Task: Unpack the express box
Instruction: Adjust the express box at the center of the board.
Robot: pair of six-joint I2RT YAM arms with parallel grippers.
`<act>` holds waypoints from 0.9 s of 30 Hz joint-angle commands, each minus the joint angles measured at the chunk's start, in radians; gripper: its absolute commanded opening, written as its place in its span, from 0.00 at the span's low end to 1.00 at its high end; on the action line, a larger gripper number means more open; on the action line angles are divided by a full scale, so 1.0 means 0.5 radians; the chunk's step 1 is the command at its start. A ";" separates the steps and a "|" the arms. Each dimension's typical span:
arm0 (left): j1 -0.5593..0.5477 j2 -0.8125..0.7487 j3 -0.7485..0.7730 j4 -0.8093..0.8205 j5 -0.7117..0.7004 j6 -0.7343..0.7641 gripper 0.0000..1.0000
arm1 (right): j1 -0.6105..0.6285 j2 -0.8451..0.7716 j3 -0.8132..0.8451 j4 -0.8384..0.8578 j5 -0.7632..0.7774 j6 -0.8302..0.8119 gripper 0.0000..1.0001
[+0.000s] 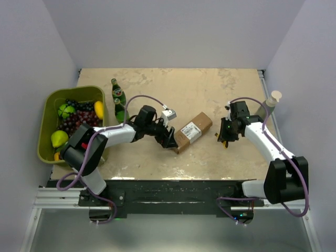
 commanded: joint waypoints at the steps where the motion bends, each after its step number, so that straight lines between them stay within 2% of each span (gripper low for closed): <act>1: -0.074 -0.051 -0.084 0.188 0.296 -0.096 0.86 | 0.084 0.018 0.040 0.113 -0.065 -0.040 0.00; 8: -0.086 -0.244 -0.302 0.277 0.357 -0.127 0.86 | 0.127 0.138 0.199 0.214 -0.163 0.005 0.00; 15: -0.086 -0.364 -0.416 0.341 0.361 -0.133 0.88 | 0.289 0.312 0.371 0.356 -0.203 0.036 0.00; 19: -0.059 -0.401 -0.306 0.185 0.412 -0.001 0.87 | 0.302 0.401 0.494 0.337 -0.130 0.024 0.00; 20: -0.038 -0.450 -0.272 0.051 0.419 0.042 0.86 | 0.299 0.405 0.530 0.334 -0.120 0.018 0.00; 23: 0.039 -0.542 -0.094 -0.158 0.186 0.101 0.89 | 0.286 0.365 0.604 0.310 -0.044 0.006 0.00; 24: 0.073 -0.542 -0.048 -0.174 0.025 0.040 0.91 | 0.226 0.337 0.622 0.267 -0.022 -0.007 0.00; 27: 0.092 -0.414 0.191 -0.186 -0.133 -0.083 0.99 | 0.024 0.242 0.681 0.169 -0.077 -0.053 0.00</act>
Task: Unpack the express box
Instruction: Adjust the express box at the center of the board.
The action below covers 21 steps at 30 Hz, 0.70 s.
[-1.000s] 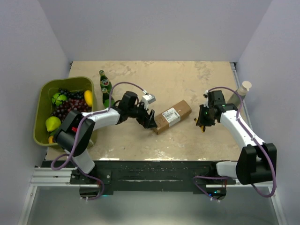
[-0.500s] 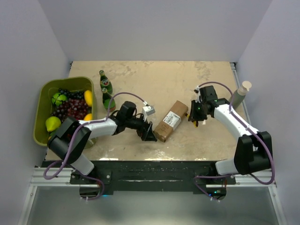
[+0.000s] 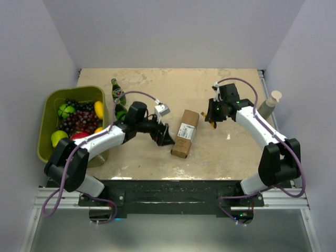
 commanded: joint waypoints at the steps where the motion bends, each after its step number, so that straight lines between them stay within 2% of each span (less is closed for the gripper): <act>1: 0.050 0.154 0.462 -0.076 -0.354 -0.144 1.00 | -0.270 -0.190 0.181 -0.105 -0.022 -0.076 0.00; 3: 0.050 0.298 0.600 -0.085 -0.477 -0.288 1.00 | -0.344 -0.255 0.206 -0.109 -0.196 -0.116 0.00; 7: 0.001 0.626 0.935 -0.192 -0.633 -0.344 1.00 | -0.347 -0.338 0.221 -0.081 -0.384 -0.086 0.00; 10: -0.032 0.780 1.040 -0.263 -0.689 -0.399 1.00 | -0.347 -0.393 0.121 0.048 -0.641 -0.018 0.00; 13: -0.045 0.857 1.000 -0.257 -0.640 -0.463 0.97 | -0.344 -0.390 0.034 0.103 -0.755 0.022 0.00; 18: -0.045 0.934 0.881 -0.186 -0.505 -0.583 0.89 | -0.341 -0.387 -0.085 0.045 -0.771 0.034 0.00; 20: -0.051 0.974 0.862 -0.174 -0.495 -0.610 0.83 | -0.341 -0.366 -0.187 0.020 -0.749 0.083 0.00; 21: -0.051 0.986 0.838 -0.177 -0.495 -0.632 0.74 | -0.341 -0.353 -0.196 0.008 -0.725 0.089 0.00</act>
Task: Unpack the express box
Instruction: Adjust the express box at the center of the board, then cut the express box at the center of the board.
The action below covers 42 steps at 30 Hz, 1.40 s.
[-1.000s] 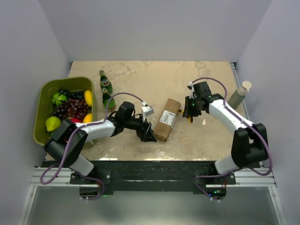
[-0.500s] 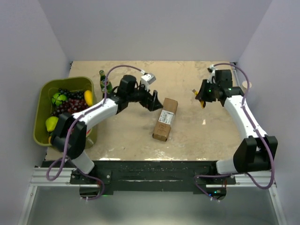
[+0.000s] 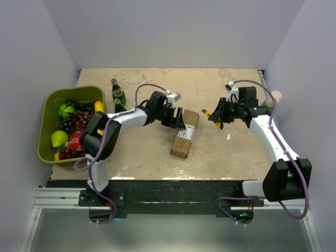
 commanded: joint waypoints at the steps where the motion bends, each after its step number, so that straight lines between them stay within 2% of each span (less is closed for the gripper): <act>1: -0.004 0.058 -0.069 0.033 0.051 -0.108 0.71 | 0.004 0.037 -0.101 -0.051 -0.014 0.088 0.00; 6: -0.017 0.098 -0.170 0.033 0.029 -0.142 0.54 | 0.007 0.098 -0.107 -0.052 0.079 0.202 0.00; 10: -0.035 0.125 -0.225 0.075 0.014 -0.154 0.45 | 0.050 0.116 -0.104 -0.024 0.112 0.220 0.00; 12: -0.041 0.138 -0.250 0.085 0.008 -0.163 0.35 | 0.062 0.129 -0.104 -0.024 0.140 0.220 0.00; 24: -0.063 0.165 -0.284 0.060 -0.057 -0.172 0.30 | 0.068 0.202 -0.064 0.004 0.269 0.269 0.00; 42: -0.060 0.159 -0.302 0.063 -0.081 -0.182 0.30 | 0.105 0.322 0.056 0.102 0.235 0.346 0.00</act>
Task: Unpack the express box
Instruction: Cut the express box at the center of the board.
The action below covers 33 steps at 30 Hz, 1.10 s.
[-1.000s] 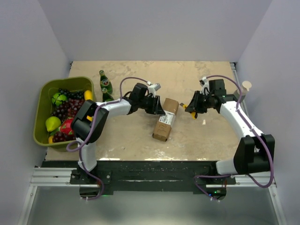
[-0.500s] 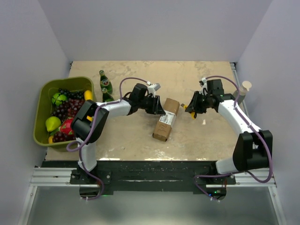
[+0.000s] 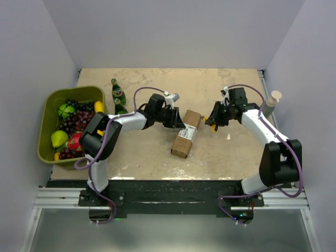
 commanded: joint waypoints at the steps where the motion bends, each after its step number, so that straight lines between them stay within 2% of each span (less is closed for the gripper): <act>1: -0.056 0.154 -0.121 -0.328 -0.219 0.098 0.30 | 0.011 -0.018 0.143 0.066 0.034 0.036 0.00; 15: -0.056 0.175 -0.097 -0.325 -0.219 0.089 0.30 | 0.011 0.018 0.168 -0.011 0.117 0.043 0.00; 33: -0.056 0.191 -0.091 -0.322 -0.225 0.079 0.29 | 0.033 0.009 0.033 0.017 0.028 0.058 0.00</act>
